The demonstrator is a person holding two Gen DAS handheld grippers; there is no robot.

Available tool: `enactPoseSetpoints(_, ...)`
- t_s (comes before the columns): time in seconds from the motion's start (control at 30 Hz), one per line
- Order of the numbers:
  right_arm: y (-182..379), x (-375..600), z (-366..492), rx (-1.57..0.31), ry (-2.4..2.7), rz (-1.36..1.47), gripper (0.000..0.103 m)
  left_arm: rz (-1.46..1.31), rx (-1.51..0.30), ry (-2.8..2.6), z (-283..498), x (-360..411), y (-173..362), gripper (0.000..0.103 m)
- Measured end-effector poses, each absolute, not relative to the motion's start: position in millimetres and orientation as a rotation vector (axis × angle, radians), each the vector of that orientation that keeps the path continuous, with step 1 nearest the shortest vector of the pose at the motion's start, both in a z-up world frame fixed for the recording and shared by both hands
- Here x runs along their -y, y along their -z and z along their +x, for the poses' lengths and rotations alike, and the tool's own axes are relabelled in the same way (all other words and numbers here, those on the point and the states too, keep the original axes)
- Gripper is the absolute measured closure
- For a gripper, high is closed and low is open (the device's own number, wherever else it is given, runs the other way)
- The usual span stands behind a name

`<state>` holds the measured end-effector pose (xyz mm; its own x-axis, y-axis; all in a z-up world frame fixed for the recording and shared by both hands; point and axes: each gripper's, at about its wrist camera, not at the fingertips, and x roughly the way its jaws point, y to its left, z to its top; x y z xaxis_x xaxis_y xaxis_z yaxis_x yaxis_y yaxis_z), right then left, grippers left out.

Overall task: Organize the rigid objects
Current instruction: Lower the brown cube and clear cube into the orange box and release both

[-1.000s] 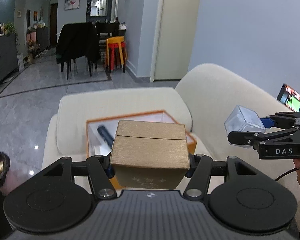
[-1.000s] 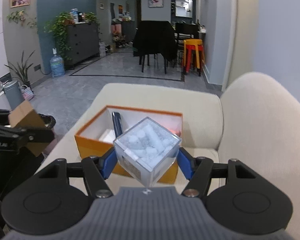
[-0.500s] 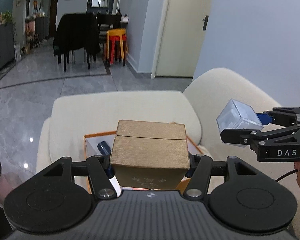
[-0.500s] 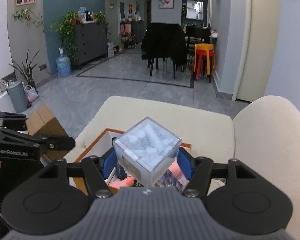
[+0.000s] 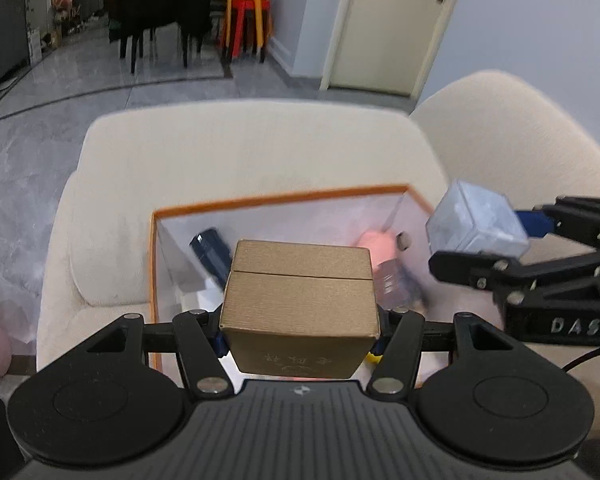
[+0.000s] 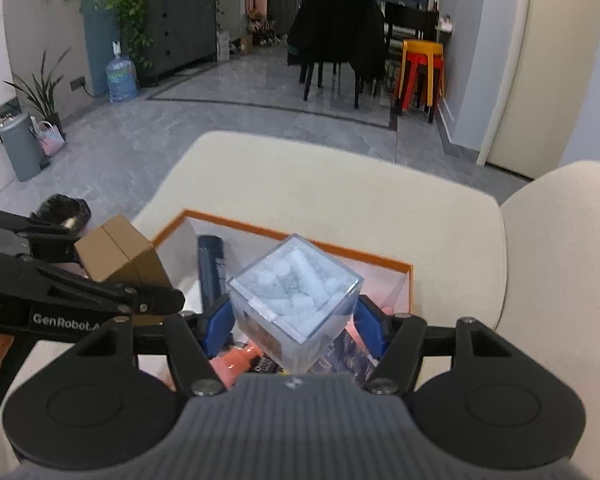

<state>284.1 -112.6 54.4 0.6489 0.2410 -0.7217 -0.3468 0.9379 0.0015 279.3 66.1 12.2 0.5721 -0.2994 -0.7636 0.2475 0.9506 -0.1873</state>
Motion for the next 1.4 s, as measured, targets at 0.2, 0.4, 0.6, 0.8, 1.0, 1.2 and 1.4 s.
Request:
enactPoseSetpoints(0.2,-25.5,110.1,325.6,-0.864,-0.334,-0.106,0.039,-0.060,-0.972,0.297,297.9,-63.0,12.0,0.035)
enactPoseSetpoints(0.4,1.5,101.0,352.7,-0.925,-0.325,-0.119,0.039,-0.054,-1.018,0.280,312.8,-58.9,27.9,0.035)
enactPoseSetpoints(0.6,19.4,99.8,374.1,-0.971,-0.311,-0.130,0.039,-0.037,-1.062,0.261,325.0,-55.1,40.8,0.035)
enactPoseSetpoints(0.8,30.8,98.5,384.6,-1.006,-0.312,-0.126,0.039,-0.017,-1.102,0.255,333.5,-48.8,50.0,0.035)
enactPoseSetpoints(1.0,41.0,96.6,395.7,-1.062,-0.315,-0.117,0.039,-0.005,-1.131,0.241,347.7,-47.9,57.3,0.036)
enactPoseSetpoints(1.2,48.8,91.7,406.8,-1.095,-0.309,-0.130,0.038,0.002,-1.169,0.233,356.0,-45.1,66.0,0.036)
enactPoseSetpoints(1.4,56.9,89.4,414.2,-1.130,-0.302,-0.136,0.038,-0.015,-1.199,0.232,359.6,-47.9,66.9,0.036)
